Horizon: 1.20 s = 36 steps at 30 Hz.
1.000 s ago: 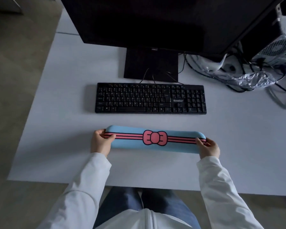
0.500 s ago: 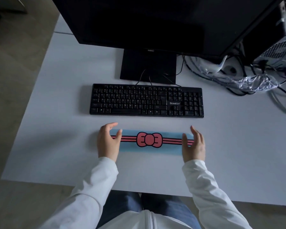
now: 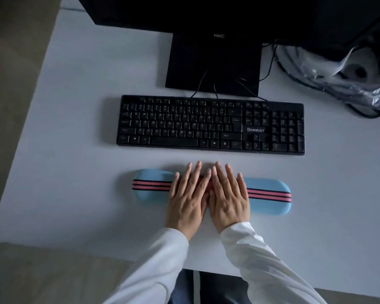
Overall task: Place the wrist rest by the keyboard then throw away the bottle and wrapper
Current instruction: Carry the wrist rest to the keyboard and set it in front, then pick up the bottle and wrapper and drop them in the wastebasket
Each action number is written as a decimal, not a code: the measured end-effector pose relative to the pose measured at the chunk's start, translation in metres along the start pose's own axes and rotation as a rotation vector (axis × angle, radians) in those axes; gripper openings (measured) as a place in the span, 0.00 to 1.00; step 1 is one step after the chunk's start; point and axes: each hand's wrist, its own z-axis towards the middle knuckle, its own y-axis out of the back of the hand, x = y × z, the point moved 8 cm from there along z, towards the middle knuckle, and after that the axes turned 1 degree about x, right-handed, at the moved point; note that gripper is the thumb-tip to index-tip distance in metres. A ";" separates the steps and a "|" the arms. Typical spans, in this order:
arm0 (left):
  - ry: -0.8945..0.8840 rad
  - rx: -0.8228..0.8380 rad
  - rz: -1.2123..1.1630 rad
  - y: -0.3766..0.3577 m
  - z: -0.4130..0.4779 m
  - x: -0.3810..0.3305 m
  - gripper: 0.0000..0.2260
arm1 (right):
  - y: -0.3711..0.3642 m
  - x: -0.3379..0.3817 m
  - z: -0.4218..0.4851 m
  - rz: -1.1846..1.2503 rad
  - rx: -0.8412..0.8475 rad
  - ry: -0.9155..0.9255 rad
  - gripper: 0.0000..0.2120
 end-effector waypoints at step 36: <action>0.398 -0.143 -0.303 0.073 -0.020 0.050 0.18 | 0.128 -0.181 -0.133 0.303 -0.209 -0.926 0.23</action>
